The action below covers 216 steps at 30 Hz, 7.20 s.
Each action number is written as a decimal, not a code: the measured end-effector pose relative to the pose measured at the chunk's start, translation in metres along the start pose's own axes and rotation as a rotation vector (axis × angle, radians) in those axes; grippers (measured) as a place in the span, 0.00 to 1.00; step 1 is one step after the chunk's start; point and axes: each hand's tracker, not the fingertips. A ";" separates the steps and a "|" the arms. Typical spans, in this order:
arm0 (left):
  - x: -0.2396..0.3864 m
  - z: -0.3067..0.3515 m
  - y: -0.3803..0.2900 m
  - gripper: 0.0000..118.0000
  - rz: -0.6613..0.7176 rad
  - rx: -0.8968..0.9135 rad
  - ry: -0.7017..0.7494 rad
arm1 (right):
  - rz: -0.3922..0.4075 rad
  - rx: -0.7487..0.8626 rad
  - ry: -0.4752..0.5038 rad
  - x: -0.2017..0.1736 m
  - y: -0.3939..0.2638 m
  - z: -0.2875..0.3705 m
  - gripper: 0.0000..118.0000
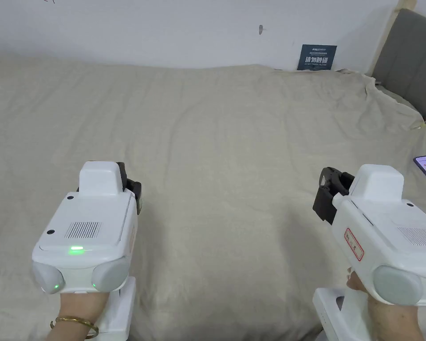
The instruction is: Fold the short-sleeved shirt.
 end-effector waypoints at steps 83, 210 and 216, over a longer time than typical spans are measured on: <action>-0.010 0.033 -0.126 1.00 0.068 -0.424 0.077 | -0.030 -0.557 -0.212 -0.018 -0.044 0.036 0.99; -0.009 0.012 -0.142 1.00 0.069 -0.684 0.054 | 0.202 -0.537 -0.263 -0.004 -0.154 -0.022 0.99; -0.007 0.011 -0.143 1.00 0.049 -0.692 0.048 | 0.196 -0.537 -0.263 -0.003 -0.154 -0.021 0.99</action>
